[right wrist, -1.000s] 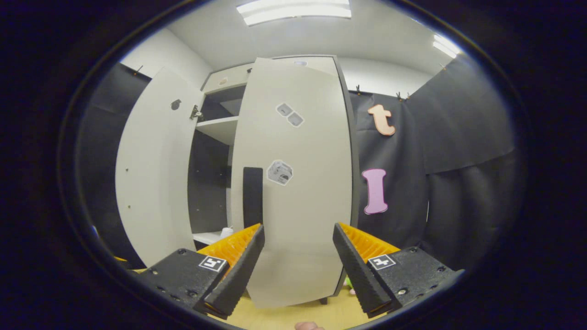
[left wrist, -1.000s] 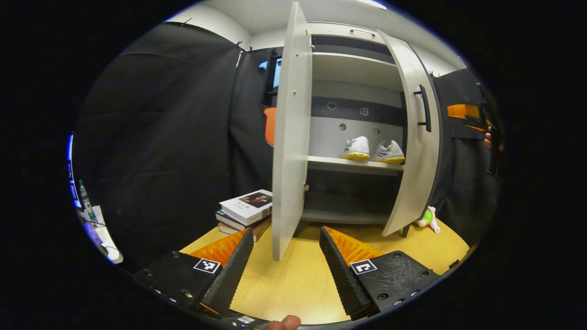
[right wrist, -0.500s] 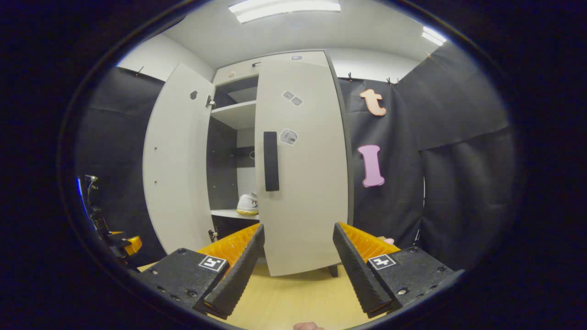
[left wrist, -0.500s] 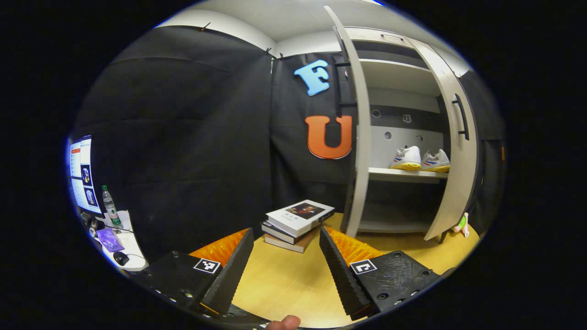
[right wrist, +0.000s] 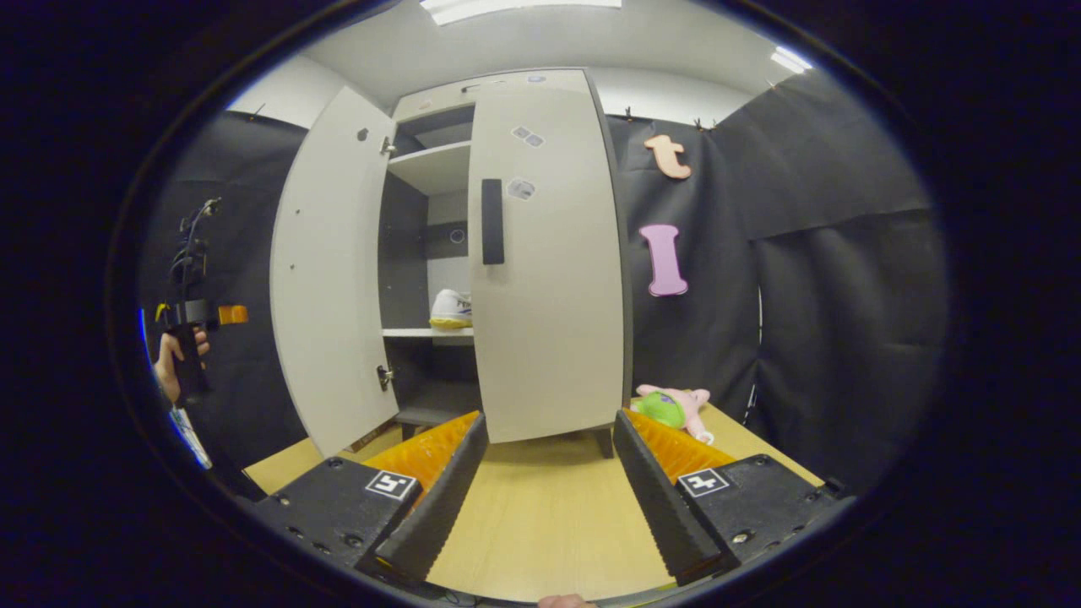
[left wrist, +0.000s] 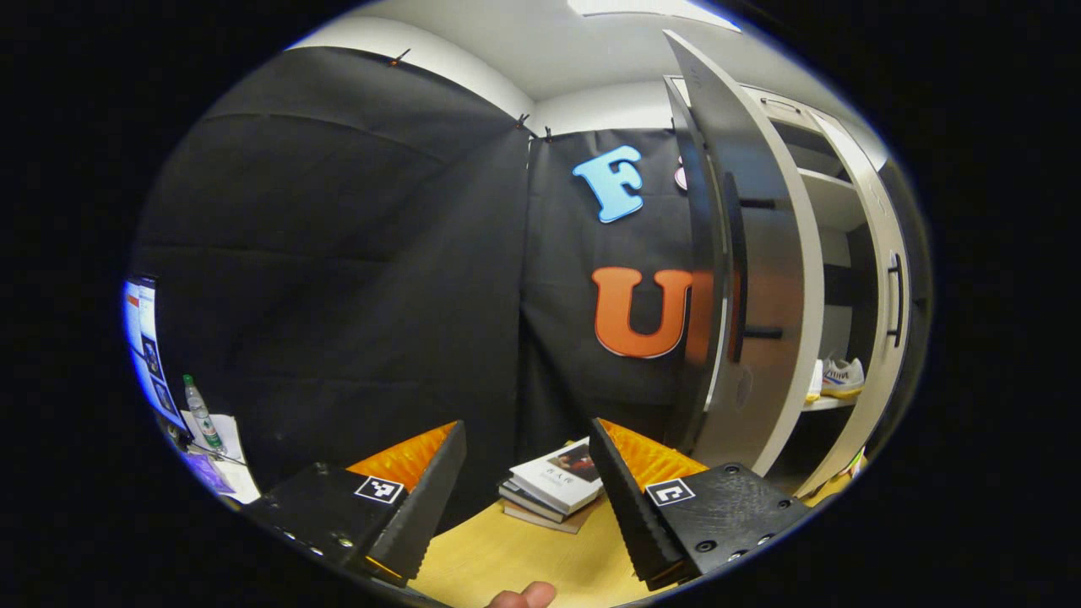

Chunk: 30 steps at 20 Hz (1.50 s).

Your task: Grab one shoe with the right hand and put it into the shoe cabinet, grab the other shoe with the left hand and put it into the shoe cabinet; then close the right door with the right hand and the left door with the left hand.

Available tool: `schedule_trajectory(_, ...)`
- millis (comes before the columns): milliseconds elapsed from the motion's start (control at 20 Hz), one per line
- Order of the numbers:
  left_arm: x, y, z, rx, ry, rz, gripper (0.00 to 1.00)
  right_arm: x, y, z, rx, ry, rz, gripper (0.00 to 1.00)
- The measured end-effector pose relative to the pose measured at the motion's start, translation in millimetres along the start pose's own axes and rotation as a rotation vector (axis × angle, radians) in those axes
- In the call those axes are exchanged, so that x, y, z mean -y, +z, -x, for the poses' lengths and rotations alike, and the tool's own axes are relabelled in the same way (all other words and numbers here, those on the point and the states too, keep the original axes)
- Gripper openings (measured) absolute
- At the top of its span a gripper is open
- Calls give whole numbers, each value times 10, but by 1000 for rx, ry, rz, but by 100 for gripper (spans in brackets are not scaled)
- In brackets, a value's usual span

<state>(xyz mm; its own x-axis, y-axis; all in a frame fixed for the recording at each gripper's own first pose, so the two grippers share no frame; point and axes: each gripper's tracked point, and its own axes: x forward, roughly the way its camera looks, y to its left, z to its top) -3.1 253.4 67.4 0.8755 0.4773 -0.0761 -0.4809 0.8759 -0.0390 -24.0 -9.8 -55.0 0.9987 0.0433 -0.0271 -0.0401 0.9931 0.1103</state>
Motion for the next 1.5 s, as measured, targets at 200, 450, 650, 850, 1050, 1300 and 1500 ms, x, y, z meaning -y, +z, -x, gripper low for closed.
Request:
schedule_trajectory(200, 246, 422, -323, -15, -85, 62, 88, 108, 4, 3, -2, -20, -9, 98)
schedule_trajectory(450, 480, 643, -539, -30, -149, 123, 88, 196, -45, -20, -14, -35, -21, 98)
schedule_trajectory(650, 585, 615, -506, -59, -198, 143, 88, 244, -96, -48, -28, -42, -28, 98)
schedule_trajectory(850, 723, 694, -372, -8, -193, 55, 87, 286, -112, -114, -30, -50, -34, 98)
schedule_trajectory(1050, 1052, 736, -185, 26, -219, -12, 87, 376, -69, -163, -21, -59, -15, 98)
schedule_trajectory(1300, 1543, 682, -69, -2, -296, 17, 87, 508, -115, -195, -36, -73, -33, 98)
schedule_trajectory(1500, 1925, 692, -107, 10, -342, 34, 87, 649, -100, -197, -32, -94, -31, 93)
